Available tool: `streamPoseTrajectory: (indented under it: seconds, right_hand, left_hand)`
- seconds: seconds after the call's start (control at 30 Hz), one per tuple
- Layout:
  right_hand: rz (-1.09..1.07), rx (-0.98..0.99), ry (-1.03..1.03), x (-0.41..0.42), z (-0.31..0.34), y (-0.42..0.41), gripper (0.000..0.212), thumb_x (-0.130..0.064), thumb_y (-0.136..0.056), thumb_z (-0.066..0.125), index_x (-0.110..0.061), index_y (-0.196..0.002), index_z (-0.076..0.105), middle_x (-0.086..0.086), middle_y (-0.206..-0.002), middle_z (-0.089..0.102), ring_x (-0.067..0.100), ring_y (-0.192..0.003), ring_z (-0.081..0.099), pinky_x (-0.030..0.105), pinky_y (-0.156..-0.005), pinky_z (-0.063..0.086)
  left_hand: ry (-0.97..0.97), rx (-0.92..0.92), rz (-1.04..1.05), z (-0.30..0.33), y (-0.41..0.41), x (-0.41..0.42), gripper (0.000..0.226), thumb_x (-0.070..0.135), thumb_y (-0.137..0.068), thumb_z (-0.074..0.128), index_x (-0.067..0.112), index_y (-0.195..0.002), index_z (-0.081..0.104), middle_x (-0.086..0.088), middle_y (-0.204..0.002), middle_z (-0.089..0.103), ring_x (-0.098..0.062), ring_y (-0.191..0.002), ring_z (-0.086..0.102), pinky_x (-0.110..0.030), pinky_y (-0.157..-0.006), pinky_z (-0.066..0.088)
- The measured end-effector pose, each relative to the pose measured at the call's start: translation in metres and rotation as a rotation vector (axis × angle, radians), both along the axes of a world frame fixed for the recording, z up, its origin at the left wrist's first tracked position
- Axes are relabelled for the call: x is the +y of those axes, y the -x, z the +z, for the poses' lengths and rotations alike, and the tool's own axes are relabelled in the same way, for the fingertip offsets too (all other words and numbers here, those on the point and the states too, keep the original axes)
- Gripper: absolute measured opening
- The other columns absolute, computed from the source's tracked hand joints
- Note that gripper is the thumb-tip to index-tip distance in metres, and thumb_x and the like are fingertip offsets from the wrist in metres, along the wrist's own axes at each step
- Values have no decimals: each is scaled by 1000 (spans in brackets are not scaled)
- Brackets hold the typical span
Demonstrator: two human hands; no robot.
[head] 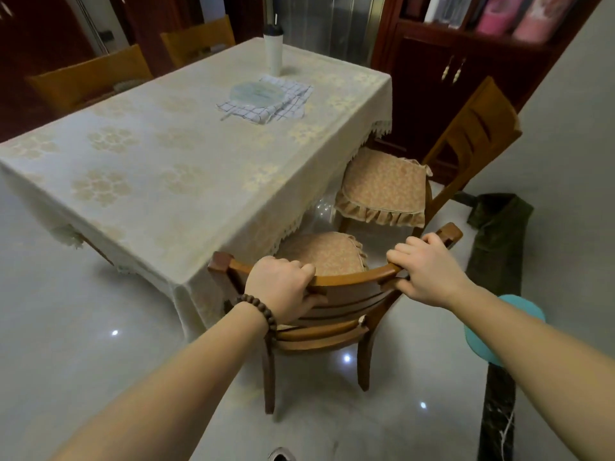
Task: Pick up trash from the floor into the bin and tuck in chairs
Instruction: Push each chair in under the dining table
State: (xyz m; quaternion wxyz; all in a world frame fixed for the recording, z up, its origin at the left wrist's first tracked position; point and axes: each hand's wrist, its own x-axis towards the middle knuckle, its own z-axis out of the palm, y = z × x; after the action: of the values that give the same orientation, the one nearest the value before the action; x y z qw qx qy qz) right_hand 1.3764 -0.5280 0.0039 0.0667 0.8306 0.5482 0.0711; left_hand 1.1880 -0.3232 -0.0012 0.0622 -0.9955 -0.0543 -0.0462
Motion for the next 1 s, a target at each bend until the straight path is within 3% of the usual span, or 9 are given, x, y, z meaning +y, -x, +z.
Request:
streamPoseTrajectory:
  seconds: [0.1, 0.27, 0.47, 0.57, 0.7, 1.0]
  right_hand:
    - [7, 10, -9, 19, 8, -20, 23, -39, -71, 68, -28, -86, 53, -9, -79, 56, 17, -80, 53, 39, -78, 41]
    - [65, 104, 19, 45, 27, -48, 18, -42, -79, 58, -34, -82, 41, -14, -80, 45, 15, -84, 49, 37, -80, 32]
    - [184, 120, 50, 55, 35, -109, 20, -42, -80, 57, -28, -93, 52, -9, -92, 58, 18, -94, 52, 40, -82, 33]
    - [271, 124, 69, 67, 40, -149, 23, -46, -81, 56, -28, -95, 52, -8, -96, 59, 18, -97, 52, 42, -87, 34]
    - [435, 157, 71, 74, 45, -194, 34, -63, -76, 41, -30, -82, 42, -12, -84, 51, 17, -88, 50, 39, -80, 36]
    - [662, 185, 100, 59, 51, -252, 36, -67, -79, 47, -32, -83, 36, -11, -91, 56, 16, -91, 50, 38, -81, 35]
  left_hand:
    - [-15, 14, 22, 11, -18, 17, 46, 71, -84, 37, 26, -80, 38, 7, -77, 55, -15, -69, 56, -29, -58, 34]
    - [-7, 43, 71, 21, -45, 42, 50, 73, -82, 38, 27, -90, 52, 9, -74, 50, -12, -66, 52, -29, -60, 46]
    - [-5, 22, 171, 22, -84, 29, 53, 74, -82, 35, 26, -93, 55, 8, -78, 56, -13, -68, 56, -31, -62, 50]
    - [1, 24, 276, 30, -108, 22, 53, 75, -80, 38, 27, -94, 54, 9, -80, 56, -12, -68, 55, -27, -58, 47]
    - [-11, 46, 428, 38, -134, -3, 49, 75, -79, 40, 28, -87, 50, 10, -79, 52, -10, -67, 45, -24, -52, 27]
    - [-3, 23, 642, 41, -172, -78, 49, 75, -78, 43, 28, -88, 55, 12, -73, 48, -9, -62, 44, -24, -49, 23]
